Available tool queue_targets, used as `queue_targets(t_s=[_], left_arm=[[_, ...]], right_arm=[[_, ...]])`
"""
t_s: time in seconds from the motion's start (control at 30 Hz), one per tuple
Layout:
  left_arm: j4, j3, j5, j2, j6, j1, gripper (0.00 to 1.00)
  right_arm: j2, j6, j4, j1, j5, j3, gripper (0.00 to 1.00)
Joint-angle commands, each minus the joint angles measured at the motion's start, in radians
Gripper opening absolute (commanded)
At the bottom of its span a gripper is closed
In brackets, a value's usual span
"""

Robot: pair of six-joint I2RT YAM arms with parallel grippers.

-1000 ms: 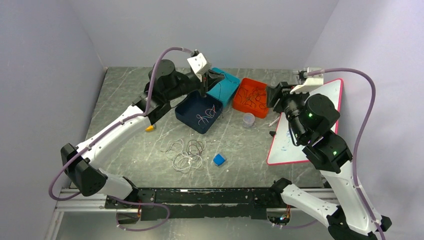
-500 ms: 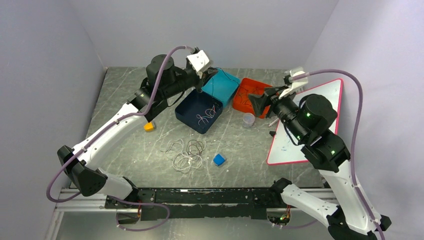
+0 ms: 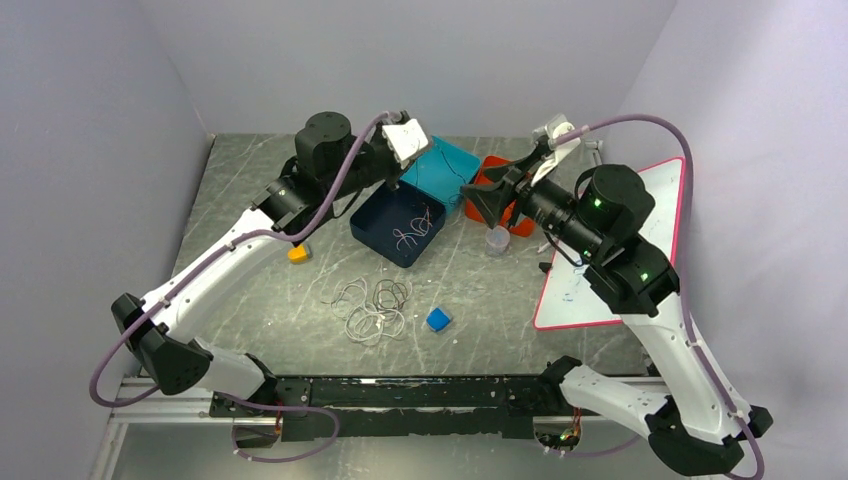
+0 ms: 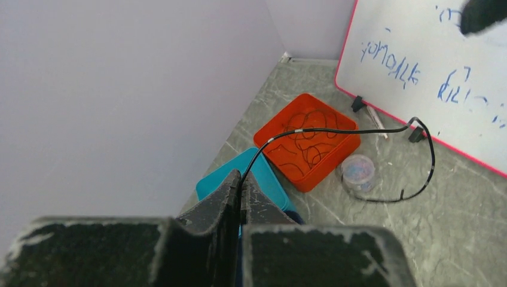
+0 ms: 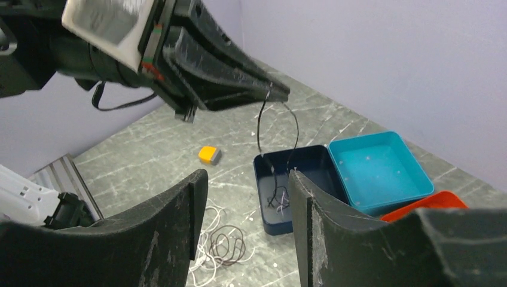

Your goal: Untangle the cables

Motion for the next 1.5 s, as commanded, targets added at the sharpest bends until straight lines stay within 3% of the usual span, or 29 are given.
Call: queue_targets(t_s=[0.0,0.63,1.0,1.13,1.17,1.2,1.3,1.47], left_arm=[[-0.085,0.014,0.013,-0.042,0.145,-0.026,0.07],[-0.135,-0.052,-0.048,-0.089,0.242,-0.106,0.07],[-0.128,-0.064,-0.027,-0.097,0.227,-0.118,0.07],[-0.101,-0.078,-0.042,-0.108,0.185,-0.119,0.08],[-0.09,-0.083,-0.055,-0.114,0.165,-0.119,0.1],[-0.079,-0.089,-0.067,-0.12,0.144,-0.119,0.14],[-0.045,-0.114,-0.095,-0.143,0.075,-0.119,0.42],[-0.003,-0.197,-0.136,-0.207,-0.054,-0.119,0.58]], right_arm=[[0.048,0.016,-0.028,-0.002,0.017,0.066,0.55],[0.23,0.072,-0.082,-0.002,-0.092,0.146,0.52],[0.238,0.078,-0.059,-0.003,-0.073,0.111,0.32],[0.232,0.085,-0.035,-0.005,-0.057,0.097,0.08],[0.227,0.087,-0.024,-0.006,-0.048,0.09,0.0],[0.22,0.092,-0.013,-0.007,-0.039,0.084,0.0],[0.202,0.107,0.024,-0.007,0.015,0.067,0.0],[0.182,0.115,0.079,-0.007,0.151,0.038,0.0]])
